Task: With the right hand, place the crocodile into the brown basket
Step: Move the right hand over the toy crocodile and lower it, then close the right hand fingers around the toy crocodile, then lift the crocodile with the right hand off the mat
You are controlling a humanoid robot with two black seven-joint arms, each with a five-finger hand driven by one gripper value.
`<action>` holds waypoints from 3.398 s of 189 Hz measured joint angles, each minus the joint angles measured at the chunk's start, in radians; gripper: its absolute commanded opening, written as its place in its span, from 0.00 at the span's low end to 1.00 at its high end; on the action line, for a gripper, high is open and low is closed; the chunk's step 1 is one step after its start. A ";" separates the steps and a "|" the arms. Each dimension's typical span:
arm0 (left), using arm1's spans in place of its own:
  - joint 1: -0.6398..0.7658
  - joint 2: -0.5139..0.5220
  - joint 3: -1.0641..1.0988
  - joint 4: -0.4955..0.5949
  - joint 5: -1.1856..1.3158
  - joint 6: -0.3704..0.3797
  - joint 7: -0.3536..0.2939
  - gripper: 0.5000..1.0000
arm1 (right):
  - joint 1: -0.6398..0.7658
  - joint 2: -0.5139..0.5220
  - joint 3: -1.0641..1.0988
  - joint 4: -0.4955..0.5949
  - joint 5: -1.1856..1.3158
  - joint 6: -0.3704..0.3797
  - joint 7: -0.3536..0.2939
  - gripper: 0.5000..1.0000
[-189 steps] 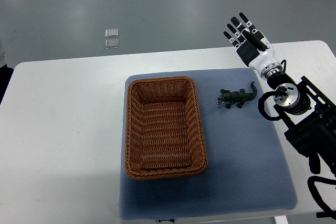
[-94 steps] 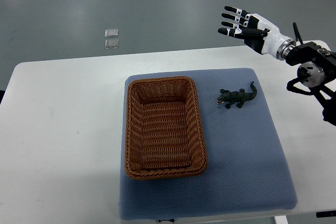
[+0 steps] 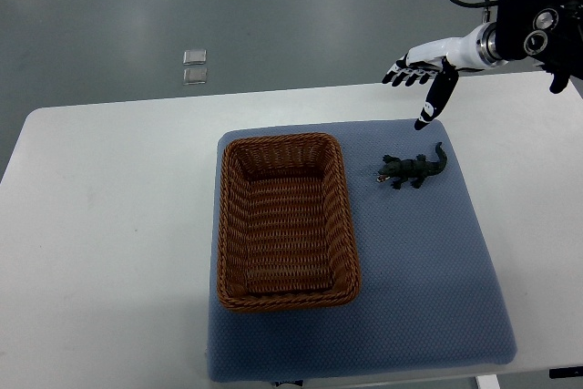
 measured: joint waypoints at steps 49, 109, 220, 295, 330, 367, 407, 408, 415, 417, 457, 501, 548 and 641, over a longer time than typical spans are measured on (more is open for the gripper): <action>0.000 0.000 0.000 0.000 0.000 -0.005 0.001 1.00 | 0.018 0.044 -0.089 0.025 -0.049 -0.027 -0.023 0.85; -0.001 0.000 0.001 0.001 -0.001 -0.007 0.001 1.00 | -0.104 0.058 -0.073 0.025 -0.042 -0.156 -0.023 0.84; -0.001 0.000 0.003 0.002 -0.002 -0.007 0.001 1.00 | -0.236 0.059 -0.052 0.022 -0.055 -0.276 -0.023 0.77; -0.001 0.000 0.003 0.002 -0.002 -0.007 0.001 1.00 | -0.271 0.080 -0.053 0.000 -0.059 -0.320 -0.024 0.66; -0.001 0.000 0.003 0.002 -0.002 -0.007 0.001 1.00 | -0.284 0.089 -0.053 -0.013 -0.078 -0.326 -0.024 0.59; -0.001 0.000 0.003 0.002 -0.002 -0.007 0.001 1.00 | -0.300 0.098 -0.053 -0.029 -0.106 -0.337 -0.023 0.29; -0.001 0.000 0.003 0.002 -0.002 -0.007 0.001 1.00 | -0.300 0.103 -0.052 -0.030 -0.119 -0.338 -0.023 0.00; -0.001 0.000 0.003 0.002 -0.002 -0.007 0.001 1.00 | -0.300 0.103 -0.052 -0.030 -0.119 -0.338 -0.023 0.00; -0.001 0.000 0.003 0.002 -0.002 -0.007 0.001 1.00 | -0.299 0.102 -0.052 -0.030 -0.120 -0.339 -0.023 0.00; -0.001 0.000 0.003 0.002 -0.002 -0.007 0.001 1.00 | -0.299 0.101 -0.052 -0.030 -0.120 -0.339 -0.023 0.00; -0.001 0.000 0.003 0.002 -0.002 -0.007 0.001 1.00 | -0.287 0.090 -0.051 -0.029 -0.121 -0.335 -0.022 0.00; -0.001 0.000 0.003 0.002 -0.002 -0.007 0.001 1.00 | -0.247 0.056 -0.033 -0.019 -0.112 -0.320 -0.022 0.00; -0.001 0.000 0.004 0.000 -0.001 -0.007 0.001 1.00 | -0.165 -0.015 -0.030 0.014 -0.105 -0.273 -0.018 0.00; -0.008 0.000 0.005 0.001 0.001 -0.010 0.001 1.00 | 0.027 -0.085 -0.030 0.159 -0.075 -0.210 -0.020 0.00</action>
